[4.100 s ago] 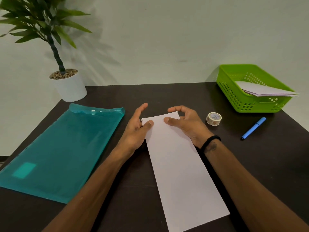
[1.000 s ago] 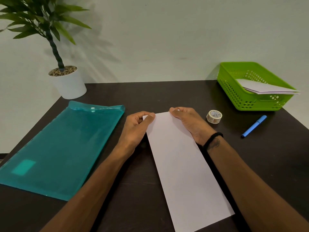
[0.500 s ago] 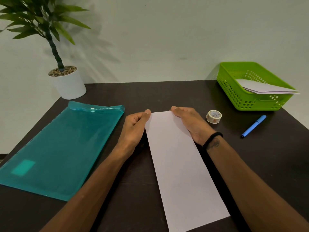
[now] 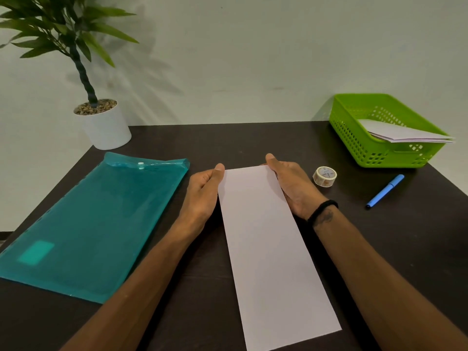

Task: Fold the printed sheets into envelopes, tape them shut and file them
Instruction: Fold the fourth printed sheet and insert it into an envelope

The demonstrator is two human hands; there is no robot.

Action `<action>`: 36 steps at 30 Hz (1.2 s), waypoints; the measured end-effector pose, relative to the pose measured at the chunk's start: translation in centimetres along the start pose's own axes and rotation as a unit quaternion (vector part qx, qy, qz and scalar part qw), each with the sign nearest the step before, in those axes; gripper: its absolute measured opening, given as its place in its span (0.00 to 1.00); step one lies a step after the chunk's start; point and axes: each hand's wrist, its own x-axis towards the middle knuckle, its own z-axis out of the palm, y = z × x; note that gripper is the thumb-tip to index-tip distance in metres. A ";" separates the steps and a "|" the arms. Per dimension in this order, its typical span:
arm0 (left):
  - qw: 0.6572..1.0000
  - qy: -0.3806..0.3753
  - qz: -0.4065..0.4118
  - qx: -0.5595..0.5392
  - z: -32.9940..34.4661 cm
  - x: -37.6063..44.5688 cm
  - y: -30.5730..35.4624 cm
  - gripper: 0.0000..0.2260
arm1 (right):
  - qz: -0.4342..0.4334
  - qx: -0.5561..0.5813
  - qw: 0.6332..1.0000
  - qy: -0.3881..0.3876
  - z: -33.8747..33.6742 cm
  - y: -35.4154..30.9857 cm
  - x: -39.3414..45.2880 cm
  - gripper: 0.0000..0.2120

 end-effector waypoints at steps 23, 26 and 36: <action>0.980 0.098 0.010 -0.175 -6.1 -0.4 2.6 0.11 | -0.035 -0.115 0.982 -0.146 -3.4 -3.0 -3.9 0.10; 0.991 0.063 0.034 -0.109 -7.6 -2.7 4.3 0.09 | -0.099 -0.191 0.971 -0.106 -4.1 -5.6 -5.6 0.12; 0.997 0.031 0.062 0.030 -9.4 -7.1 5.1 0.06 | -0.304 -0.457 0.835 0.011 -3.1 -7.4 -10.8 0.04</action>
